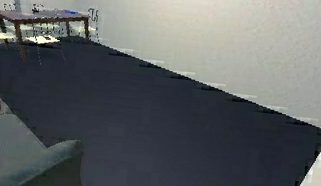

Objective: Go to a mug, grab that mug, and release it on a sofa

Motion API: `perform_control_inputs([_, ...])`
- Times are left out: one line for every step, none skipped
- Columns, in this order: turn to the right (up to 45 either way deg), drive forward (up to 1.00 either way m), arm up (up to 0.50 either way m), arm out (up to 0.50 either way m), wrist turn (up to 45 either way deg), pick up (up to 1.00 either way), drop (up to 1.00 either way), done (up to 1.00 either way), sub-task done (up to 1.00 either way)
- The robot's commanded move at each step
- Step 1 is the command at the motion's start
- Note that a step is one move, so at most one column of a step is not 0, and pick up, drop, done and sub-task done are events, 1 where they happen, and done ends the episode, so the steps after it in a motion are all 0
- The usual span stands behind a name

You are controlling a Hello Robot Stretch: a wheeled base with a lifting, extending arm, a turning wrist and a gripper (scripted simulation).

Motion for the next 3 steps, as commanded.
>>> perform_control_inputs([3.0,0.00,0.00,0.00,0.0,0.00,0.00,0.00,0.00])
perform_control_inputs([0.0,0.85,0.00,0.00,0.0,0.00,0.00,0.00,0.00])
perform_control_inputs([-45.0,0.00,0.00,0.00,0.0,0.00,0.00,0.00,0.00])
